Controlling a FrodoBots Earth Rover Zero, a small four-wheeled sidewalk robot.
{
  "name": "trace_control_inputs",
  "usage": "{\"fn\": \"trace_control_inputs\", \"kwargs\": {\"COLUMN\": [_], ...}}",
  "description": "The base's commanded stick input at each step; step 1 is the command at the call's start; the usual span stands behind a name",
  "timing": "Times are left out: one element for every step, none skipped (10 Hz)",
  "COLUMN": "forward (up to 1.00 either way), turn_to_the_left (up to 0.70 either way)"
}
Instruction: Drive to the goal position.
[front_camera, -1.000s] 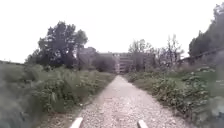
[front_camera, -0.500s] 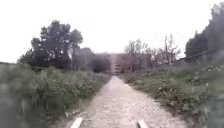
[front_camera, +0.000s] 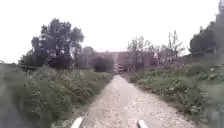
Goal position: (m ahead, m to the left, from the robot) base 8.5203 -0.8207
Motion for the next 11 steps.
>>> {"fn": "trace_control_inputs", "kwargs": {"forward": [0.70, 0.70, 0.70, 0.70, 0.70, 0.70, 0.70, 0.70, 0.70, 0.70, 0.70], "turn_to_the_left": [0.00, 0.00, 0.00, 0.00, 0.00, -0.25, -0.35, -0.35, 0.00, 0.00, 0.00]}}
